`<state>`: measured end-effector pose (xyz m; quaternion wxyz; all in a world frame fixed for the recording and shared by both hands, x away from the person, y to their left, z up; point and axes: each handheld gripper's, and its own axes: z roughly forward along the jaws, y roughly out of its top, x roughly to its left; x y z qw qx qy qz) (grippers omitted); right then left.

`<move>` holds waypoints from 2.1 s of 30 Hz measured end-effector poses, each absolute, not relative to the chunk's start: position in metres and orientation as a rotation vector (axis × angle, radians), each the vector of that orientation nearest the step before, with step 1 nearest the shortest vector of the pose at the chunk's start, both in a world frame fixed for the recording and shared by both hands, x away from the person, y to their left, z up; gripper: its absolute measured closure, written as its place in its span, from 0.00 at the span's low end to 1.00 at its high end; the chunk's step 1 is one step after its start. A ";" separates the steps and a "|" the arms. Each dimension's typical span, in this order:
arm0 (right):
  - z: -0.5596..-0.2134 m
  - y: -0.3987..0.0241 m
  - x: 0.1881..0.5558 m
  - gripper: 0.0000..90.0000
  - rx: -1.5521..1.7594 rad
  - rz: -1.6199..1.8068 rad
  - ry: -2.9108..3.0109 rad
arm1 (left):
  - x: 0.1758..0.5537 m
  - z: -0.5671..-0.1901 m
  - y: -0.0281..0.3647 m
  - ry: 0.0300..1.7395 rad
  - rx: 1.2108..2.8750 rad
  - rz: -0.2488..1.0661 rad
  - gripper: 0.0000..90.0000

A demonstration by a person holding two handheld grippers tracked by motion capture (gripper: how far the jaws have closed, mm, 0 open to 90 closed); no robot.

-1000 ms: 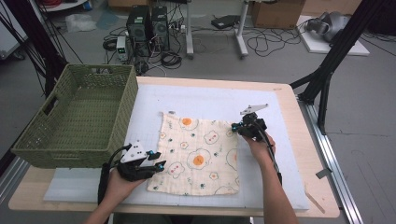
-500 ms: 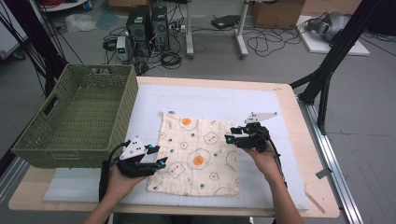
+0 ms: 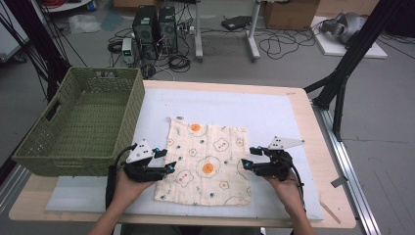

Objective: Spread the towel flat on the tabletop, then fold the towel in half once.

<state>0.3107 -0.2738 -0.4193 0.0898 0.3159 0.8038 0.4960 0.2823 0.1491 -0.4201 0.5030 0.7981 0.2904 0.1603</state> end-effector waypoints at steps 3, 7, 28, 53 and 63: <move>-0.416 -0.268 0.305 0.38 0.909 1.510 2.382 | 0.277 -0.419 0.152 0.690 1.919 0.390 0.46; -0.415 -0.262 0.303 0.36 0.875 1.507 2.392 | 0.276 -0.420 0.157 0.702 1.914 0.390 0.45; -0.418 -0.254 0.303 0.29 0.836 1.474 2.403 | 0.280 -0.423 0.156 0.691 1.934 0.374 0.42; -0.418 -0.254 0.302 0.31 0.824 1.432 2.418 | 0.281 -0.424 0.152 0.679 1.949 0.382 0.45; -0.406 -0.255 0.304 0.34 0.809 1.474 2.394 | 0.286 -0.412 0.145 0.677 1.948 0.411 0.46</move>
